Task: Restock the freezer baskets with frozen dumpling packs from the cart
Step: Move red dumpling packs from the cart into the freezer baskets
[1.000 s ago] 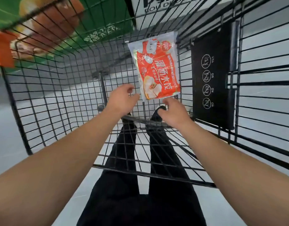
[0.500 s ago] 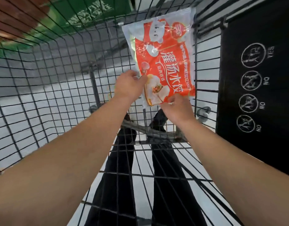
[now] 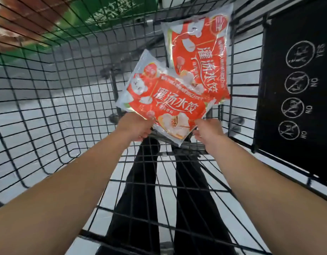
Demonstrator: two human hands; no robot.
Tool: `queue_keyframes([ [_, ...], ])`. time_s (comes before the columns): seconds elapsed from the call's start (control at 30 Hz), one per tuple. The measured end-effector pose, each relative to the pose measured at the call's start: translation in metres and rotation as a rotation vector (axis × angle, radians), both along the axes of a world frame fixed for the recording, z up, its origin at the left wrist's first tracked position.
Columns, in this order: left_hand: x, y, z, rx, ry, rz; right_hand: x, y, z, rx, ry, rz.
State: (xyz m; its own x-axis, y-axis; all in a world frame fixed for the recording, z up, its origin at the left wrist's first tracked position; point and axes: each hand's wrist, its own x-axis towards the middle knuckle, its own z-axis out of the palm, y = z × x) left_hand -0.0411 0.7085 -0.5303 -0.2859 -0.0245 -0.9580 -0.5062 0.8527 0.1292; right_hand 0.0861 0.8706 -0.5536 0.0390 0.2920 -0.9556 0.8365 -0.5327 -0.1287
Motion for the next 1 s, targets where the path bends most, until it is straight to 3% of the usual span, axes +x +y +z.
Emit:
queue_keyframes([
  [0.13,-0.027,-0.01,0.001,-0.028,0.19,0.051,0.007,-0.005,-0.002,0.058,-0.014,0.108],
  [0.37,-0.071,0.004,-0.015,-0.055,0.524,-0.051,0.002,-0.01,-0.01,0.088,0.004,0.118],
  [0.73,-0.082,-0.008,-0.051,0.011,0.537,-0.243,-0.002,-0.025,-0.029,0.102,-0.081,-0.216],
  [1.0,-0.088,-0.037,-0.044,0.094,0.358,-0.004,-0.013,-0.021,-0.012,0.151,-0.044,-0.244],
])
